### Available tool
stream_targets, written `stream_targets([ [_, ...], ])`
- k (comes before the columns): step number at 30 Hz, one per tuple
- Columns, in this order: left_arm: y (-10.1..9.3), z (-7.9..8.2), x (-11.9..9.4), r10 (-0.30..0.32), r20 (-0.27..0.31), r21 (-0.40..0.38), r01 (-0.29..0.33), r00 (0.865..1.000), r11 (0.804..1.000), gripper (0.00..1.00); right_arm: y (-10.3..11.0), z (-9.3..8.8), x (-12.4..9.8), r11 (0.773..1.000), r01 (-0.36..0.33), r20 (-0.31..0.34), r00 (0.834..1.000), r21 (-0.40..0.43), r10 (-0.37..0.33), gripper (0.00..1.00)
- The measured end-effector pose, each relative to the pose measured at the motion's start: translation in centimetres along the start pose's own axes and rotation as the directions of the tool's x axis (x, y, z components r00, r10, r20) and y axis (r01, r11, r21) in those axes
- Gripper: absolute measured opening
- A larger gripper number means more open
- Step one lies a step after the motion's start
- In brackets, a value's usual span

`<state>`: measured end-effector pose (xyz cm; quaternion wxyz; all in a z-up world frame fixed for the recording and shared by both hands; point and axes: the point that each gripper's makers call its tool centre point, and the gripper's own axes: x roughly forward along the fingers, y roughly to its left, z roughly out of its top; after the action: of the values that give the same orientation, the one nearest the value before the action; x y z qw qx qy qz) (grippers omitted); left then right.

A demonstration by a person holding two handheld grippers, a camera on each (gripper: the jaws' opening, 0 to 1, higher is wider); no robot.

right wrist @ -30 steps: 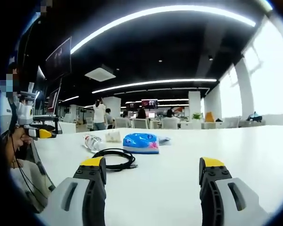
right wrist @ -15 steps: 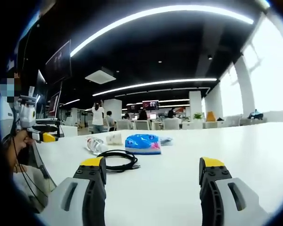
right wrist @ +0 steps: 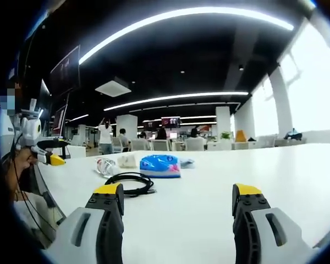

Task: Arrange the tabletop items into an orderly group along one side of the table until the central work area is clear of visible clutter.

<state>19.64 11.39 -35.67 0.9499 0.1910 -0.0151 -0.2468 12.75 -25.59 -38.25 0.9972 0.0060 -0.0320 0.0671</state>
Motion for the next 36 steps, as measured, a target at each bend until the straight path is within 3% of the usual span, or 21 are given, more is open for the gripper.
stream_targets([
  [16,-1.0,1.8,1.4,-0.035,0.015,0.124,0.033,0.999,0.992,0.82,0.0,-0.2,-0.1,1.0,-0.004,-0.002,1.0,-0.004,0.004,0.78],
  [22,-1.8,2.3,2.2,-0.078,-0.004,0.208,0.077,0.997,0.975,0.8,-0.1,-0.2,-0.3,1.0,0.001,-0.002,1.0,-0.002,-0.001,0.78],
  [26,-2.3,2.9,2.5,-0.117,0.014,0.212,0.112,0.993,0.971,0.78,-0.2,-0.3,-0.4,1.0,0.002,-0.001,1.0,0.004,-0.002,0.78],
  [36,-2.3,3.1,4.3,-0.108,-0.02,0.317,0.109,0.994,0.942,0.77,-0.2,-0.5,-0.8,1.0,0.002,-0.008,1.0,-0.003,-0.002,0.78],
])
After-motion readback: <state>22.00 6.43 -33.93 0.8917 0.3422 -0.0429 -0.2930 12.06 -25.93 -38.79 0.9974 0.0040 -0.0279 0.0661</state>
